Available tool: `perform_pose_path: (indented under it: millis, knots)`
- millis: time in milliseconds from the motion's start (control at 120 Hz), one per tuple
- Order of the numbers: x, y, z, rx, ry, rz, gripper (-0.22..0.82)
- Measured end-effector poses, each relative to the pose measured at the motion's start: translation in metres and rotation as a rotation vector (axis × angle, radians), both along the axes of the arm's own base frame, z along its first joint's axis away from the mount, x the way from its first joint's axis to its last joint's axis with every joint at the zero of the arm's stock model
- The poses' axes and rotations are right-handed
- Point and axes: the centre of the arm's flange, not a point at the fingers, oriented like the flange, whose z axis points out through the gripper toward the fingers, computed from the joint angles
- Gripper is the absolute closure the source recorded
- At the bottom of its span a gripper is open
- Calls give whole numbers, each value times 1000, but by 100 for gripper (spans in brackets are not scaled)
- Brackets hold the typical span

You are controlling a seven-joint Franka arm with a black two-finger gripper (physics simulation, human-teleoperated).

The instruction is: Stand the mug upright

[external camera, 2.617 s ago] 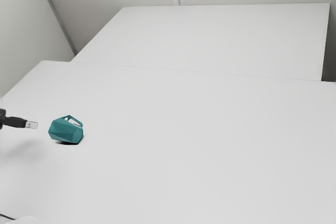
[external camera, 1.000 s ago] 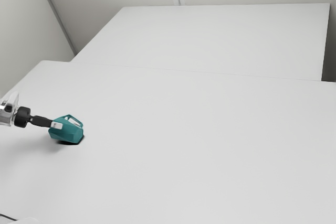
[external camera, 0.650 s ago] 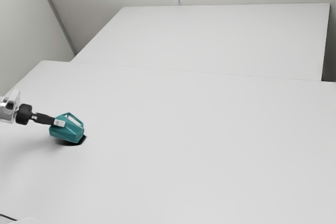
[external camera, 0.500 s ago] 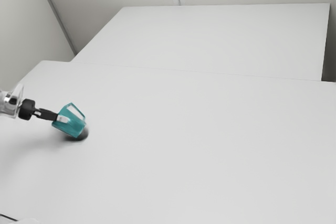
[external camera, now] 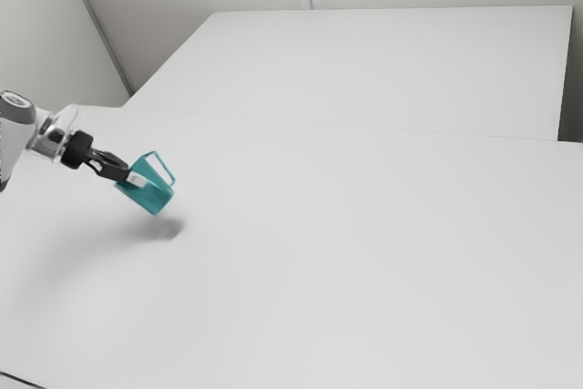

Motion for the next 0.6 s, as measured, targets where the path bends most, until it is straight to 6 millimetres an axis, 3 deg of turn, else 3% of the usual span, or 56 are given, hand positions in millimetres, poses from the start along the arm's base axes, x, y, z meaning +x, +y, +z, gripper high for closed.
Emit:
perform_pose_path:
  millis: [300,525,600]
  knots:
    - [40,-125,45,314,18,-240,79]
    - [35,-226,57,528,47,-341,79]
    - [26,-245,56,583,59,-333,79]
